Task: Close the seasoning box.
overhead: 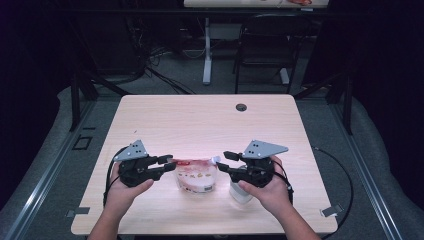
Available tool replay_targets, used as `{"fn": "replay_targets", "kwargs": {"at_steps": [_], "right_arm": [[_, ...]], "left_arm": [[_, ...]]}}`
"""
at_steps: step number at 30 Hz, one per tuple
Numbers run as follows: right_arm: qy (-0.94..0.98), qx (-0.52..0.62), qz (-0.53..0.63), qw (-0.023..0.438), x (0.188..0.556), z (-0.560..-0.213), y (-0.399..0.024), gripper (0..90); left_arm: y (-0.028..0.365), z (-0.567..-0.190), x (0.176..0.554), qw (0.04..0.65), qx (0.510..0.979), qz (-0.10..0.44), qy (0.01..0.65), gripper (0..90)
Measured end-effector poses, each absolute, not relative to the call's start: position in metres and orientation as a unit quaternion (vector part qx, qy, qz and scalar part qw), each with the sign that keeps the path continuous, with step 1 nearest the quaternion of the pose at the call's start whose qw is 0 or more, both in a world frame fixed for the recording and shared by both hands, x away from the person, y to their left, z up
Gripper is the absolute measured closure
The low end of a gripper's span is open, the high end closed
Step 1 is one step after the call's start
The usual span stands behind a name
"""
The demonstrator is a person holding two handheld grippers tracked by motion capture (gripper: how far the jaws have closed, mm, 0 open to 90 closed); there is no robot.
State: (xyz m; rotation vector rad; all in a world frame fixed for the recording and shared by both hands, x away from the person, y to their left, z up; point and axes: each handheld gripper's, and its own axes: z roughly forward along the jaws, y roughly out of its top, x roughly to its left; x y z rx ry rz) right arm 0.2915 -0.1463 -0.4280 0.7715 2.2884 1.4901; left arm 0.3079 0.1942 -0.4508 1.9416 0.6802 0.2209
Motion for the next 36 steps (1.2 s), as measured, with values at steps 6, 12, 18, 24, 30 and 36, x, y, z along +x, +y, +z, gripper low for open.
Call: {"fn": "replay_targets", "kwargs": {"at_steps": [6, 12, 18, 24, 30, 36], "right_arm": [[0.802, 0.255, 0.519, 0.149, 0.292, -0.418, -0.142, 56.1], [0.814, 0.239, 0.508, 0.150, 0.297, -0.408, -0.128, 57.0], [0.818, 0.231, 0.506, 0.147, 0.301, -0.404, -0.118, 56.4], [0.819, 0.244, 0.499, 0.143, 0.306, -0.413, -0.120, 52.7], [0.825, 0.256, 0.487, 0.129, 0.309, -0.425, -0.123, 54.2], [0.827, 0.255, 0.485, 0.125, 0.305, -0.425, -0.124, 67.1]], "left_arm": [[0.199, -0.447, 0.306, 0.511, 0.806, 0.095, 0.281, 64.9], [0.207, -0.443, 0.304, 0.519, 0.800, 0.097, 0.284, 66.9], [0.206, -0.444, 0.304, 0.517, 0.802, 0.093, 0.283, 71.0], [0.205, -0.445, 0.305, 0.516, 0.804, 0.093, 0.282, 73.8], [0.204, -0.445, 0.304, 0.513, 0.807, 0.096, 0.278, 78.6], [0.204, -0.446, 0.305, 0.510, 0.807, 0.100, 0.279, 81.3]]}}
